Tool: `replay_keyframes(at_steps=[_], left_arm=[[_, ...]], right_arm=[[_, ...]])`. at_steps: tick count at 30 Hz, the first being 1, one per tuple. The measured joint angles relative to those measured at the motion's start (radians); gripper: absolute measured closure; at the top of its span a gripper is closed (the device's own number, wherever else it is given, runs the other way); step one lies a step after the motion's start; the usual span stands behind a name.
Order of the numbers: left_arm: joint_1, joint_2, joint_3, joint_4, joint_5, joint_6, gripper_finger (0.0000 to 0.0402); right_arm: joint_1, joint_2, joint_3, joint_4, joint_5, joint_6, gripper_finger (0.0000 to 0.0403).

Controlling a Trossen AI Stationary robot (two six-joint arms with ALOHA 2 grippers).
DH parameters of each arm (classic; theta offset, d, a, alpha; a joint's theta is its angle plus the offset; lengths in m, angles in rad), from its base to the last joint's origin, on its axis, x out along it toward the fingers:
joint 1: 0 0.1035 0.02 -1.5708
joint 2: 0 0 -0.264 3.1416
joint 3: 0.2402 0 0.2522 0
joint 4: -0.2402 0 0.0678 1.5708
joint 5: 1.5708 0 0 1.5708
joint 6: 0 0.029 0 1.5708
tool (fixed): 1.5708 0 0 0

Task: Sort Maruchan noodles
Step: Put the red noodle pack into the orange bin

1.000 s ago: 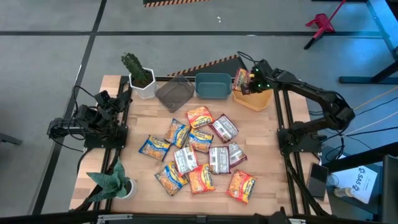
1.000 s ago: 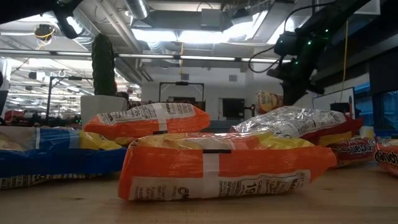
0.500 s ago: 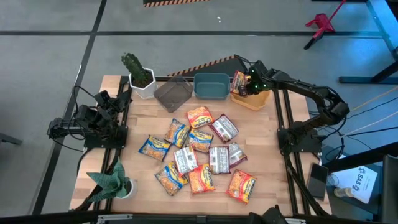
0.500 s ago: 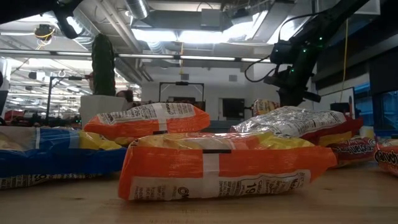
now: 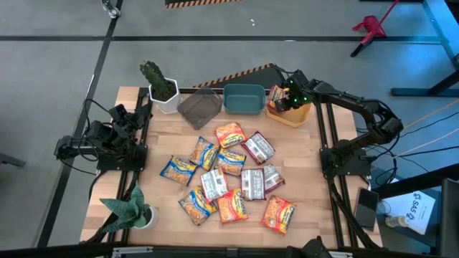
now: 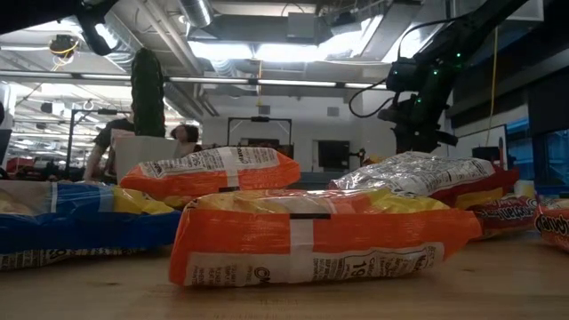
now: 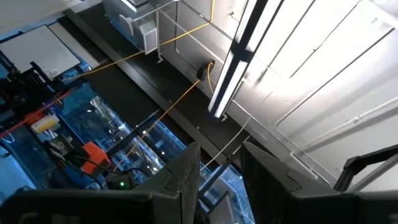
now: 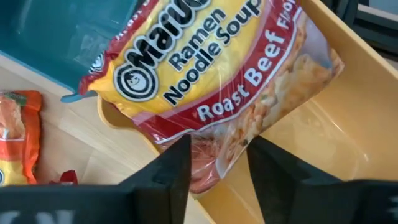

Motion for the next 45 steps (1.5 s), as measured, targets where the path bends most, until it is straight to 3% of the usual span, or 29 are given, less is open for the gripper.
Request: replay_keyframes(at_steps=[8, 16, 22, 33, 45], left_arm=[[0.0, 0.0, 0.0, 0.0, 0.0, 0.014, 0.0292], [0.0, 0.0, 0.0, 0.0, 0.0, 0.015, 0.0292], [0.0, 0.0, 0.0, 0.0, -0.009, 0.016, 0.0292], [0.0, 0.0, 0.0, 0.0, -0.009, 0.016, 0.0292], [0.0, 0.0, 0.0, -0.021, -0.031, 0.015, 0.0292]], right_arm=[[0.0, -0.001, 0.0, 0.002, 0.002, -0.064, 0.0223], [0.0, -0.001, 0.0, -0.006, 0.094, -0.076, 0.0212], [0.0, 0.027, 0.001, -0.048, 0.145, -0.091, 0.0255], [0.001, 0.126, 0.001, -0.022, 0.15, -0.154, 0.0391], [0.0, 0.172, 0.0, 0.086, 0.106, -0.155, 0.0387]])
